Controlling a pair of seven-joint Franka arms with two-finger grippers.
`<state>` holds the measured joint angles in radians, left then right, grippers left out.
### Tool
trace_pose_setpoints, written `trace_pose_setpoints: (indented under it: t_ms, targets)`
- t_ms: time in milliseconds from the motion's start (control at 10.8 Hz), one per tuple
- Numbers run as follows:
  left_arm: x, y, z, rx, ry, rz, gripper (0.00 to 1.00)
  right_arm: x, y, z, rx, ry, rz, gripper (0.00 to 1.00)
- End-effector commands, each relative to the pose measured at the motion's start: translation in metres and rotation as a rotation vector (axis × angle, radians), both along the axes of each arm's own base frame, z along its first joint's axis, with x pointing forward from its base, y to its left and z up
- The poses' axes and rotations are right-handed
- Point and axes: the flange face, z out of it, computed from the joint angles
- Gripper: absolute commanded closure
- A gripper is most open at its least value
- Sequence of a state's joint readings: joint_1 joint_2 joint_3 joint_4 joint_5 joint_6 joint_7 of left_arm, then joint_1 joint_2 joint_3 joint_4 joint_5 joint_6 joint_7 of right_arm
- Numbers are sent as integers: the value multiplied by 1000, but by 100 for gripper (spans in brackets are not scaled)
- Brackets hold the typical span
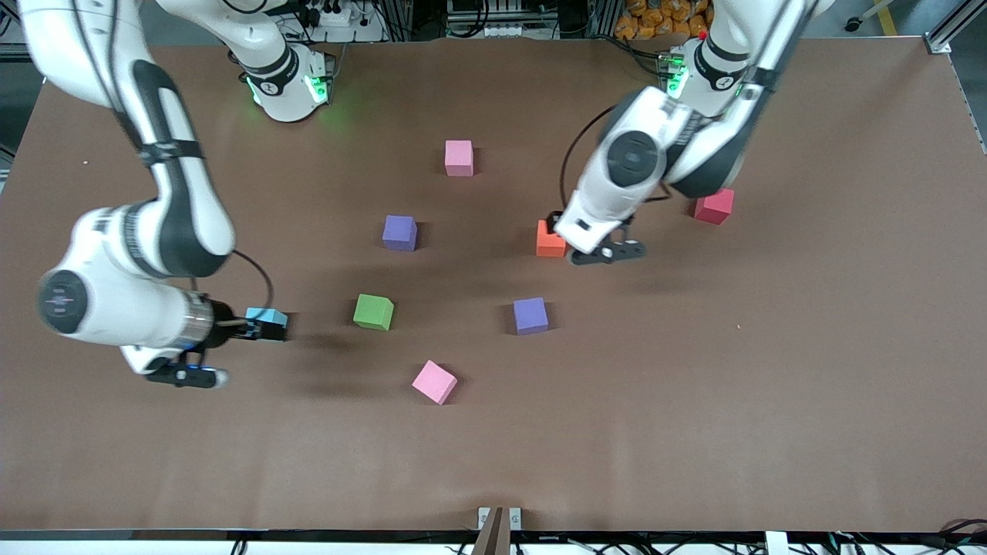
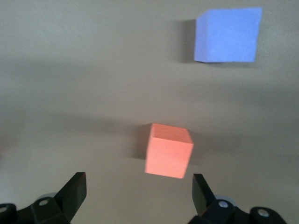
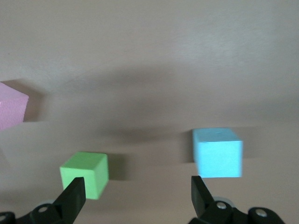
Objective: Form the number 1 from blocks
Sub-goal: 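Reach the right gripper to the green cube while the left gripper reaches orange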
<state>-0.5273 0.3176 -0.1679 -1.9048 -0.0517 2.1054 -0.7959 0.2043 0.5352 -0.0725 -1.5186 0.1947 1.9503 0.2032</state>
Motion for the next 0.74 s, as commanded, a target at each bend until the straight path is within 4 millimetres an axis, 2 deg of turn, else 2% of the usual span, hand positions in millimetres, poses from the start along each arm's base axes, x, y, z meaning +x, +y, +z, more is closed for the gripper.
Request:
trace_pose_setpoints:
  t_ms: [0, 185, 278, 370, 648]
  targets:
    - [-14, -24, -19, 38, -33, -9, 0, -4, 48, -26, -51, -5, -40, 0]
    - [-22, -37, -29, 32, -36, -24, 0, -14, 81, -53, 5, 51, -142, 0]
    - [-31, -48, -47, 37, -31, -17, 0, -17, 92, -65, 26, 67, -166, 0]
    - [-33, -51, -62, 60, -38, -14, 0, -18, 101, -72, 37, 66, -174, 0]
    - [-40, -67, -79, 37, -78, 2, 0, -31, 120, -99, 15, 54, -129, 0]
